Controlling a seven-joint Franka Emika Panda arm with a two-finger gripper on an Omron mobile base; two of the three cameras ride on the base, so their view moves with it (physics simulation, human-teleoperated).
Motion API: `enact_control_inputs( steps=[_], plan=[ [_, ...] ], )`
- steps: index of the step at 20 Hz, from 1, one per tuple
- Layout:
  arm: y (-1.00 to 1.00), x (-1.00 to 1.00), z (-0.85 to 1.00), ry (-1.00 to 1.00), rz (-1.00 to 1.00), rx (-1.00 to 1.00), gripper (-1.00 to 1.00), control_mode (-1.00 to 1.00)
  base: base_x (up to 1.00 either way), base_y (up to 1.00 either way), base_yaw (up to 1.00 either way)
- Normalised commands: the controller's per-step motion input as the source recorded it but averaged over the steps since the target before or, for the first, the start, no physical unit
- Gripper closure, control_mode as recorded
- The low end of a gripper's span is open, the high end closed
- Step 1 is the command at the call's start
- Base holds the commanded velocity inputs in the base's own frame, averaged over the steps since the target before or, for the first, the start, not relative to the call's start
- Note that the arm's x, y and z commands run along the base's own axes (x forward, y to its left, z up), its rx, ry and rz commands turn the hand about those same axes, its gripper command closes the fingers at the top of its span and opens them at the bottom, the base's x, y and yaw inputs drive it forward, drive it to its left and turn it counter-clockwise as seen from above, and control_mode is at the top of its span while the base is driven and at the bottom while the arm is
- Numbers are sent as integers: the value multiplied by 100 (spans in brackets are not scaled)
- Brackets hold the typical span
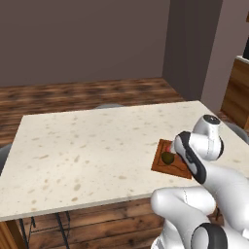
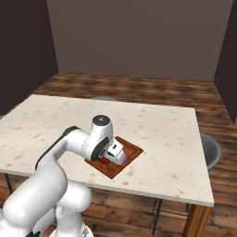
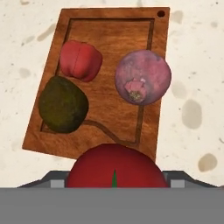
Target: Place the avocado, onion, tomato, and bell pepper on the cutting board.
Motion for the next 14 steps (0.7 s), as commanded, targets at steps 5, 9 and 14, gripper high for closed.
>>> enact_control_inputs(
  steps=[5, 9, 14],
  plan=[
    [0, 23, -25, 0, 0, 0, 100, -100, 0, 0, 0],
    [0, 20, -24, 0, 0, 0, 100, -100, 0, 0, 0],
    [0, 15, -33, 0, 0, 0, 100, -100, 0, 0, 0]
  ],
)
